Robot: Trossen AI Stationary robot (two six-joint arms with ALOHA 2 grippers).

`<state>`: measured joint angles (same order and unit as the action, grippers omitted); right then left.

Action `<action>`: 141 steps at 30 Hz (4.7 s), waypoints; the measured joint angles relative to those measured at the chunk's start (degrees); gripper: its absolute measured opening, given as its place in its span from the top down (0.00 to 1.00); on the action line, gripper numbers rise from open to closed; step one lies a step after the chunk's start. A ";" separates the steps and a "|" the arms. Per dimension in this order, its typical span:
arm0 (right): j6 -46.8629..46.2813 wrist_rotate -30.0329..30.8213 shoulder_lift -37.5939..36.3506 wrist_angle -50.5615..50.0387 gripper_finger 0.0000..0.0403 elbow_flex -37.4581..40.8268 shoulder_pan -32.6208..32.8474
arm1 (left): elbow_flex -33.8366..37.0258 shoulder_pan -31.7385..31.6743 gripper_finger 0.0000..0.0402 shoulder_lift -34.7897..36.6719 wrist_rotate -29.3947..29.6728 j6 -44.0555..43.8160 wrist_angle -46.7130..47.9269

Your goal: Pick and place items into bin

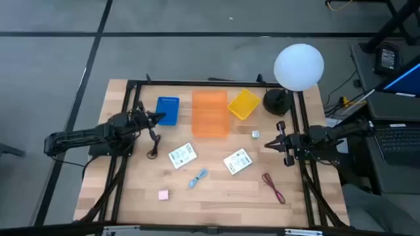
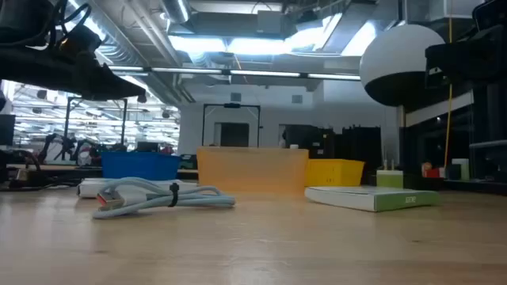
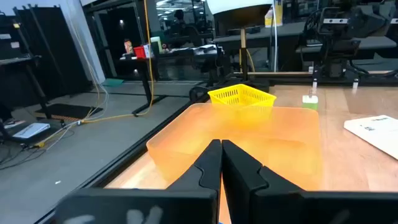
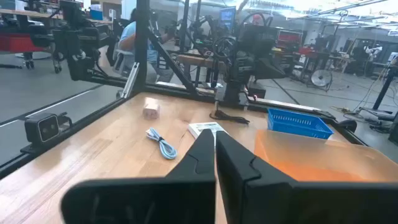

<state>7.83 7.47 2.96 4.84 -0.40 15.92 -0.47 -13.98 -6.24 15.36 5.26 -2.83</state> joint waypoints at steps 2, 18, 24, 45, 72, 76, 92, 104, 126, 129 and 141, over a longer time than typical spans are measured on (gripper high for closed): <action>0.01 -0.01 0.02 -0.02 1.00 0.00 0.00 | 0.01 0.00 0.98 0.00 0.00 0.00 0.00; 0.01 -0.01 0.02 0.00 1.00 0.00 0.00 | 0.00 0.00 0.98 -0.01 0.02 0.00 0.00; 0.01 -0.01 0.02 0.00 1.00 0.02 0.02 | 0.00 0.00 0.98 0.00 0.00 0.00 0.00; 0.01 -0.01 0.00 -0.02 1.00 0.00 0.00 | 0.01 0.00 0.98 0.00 0.01 0.00 0.00; 0.01 -0.01 0.02 0.00 1.00 0.02 0.02 | 0.00 -0.02 0.98 -0.02 0.01 0.00 0.00; -0.01 -0.01 0.01 -0.02 1.00 0.00 0.01 | 0.00 0.00 0.98 -0.01 0.02 0.00 0.00; -0.01 0.00 0.01 -0.01 1.00 0.01 0.01 | 0.01 -0.02 0.98 0.00 0.01 0.00 0.00; -0.04 0.01 0.00 0.00 1.00 0.00 0.00 | 0.01 -0.01 0.98 0.00 0.02 0.00 0.00; -0.01 0.01 0.02 0.00 1.00 0.00 0.00 | 0.01 -0.01 0.98 -0.02 0.01 0.00 0.00; 0.00 0.01 0.02 0.00 1.00 0.00 0.00 | 0.00 -0.02 0.98 -0.02 0.05 0.67 0.00; -3.45 0.05 0.02 -0.02 1.00 0.00 0.02 | 0.01 -0.01 0.98 -0.01 0.43 9.31 -0.06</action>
<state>4.38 7.53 2.98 4.82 -0.40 15.94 -0.46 -13.99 -6.25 15.78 14.57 -2.89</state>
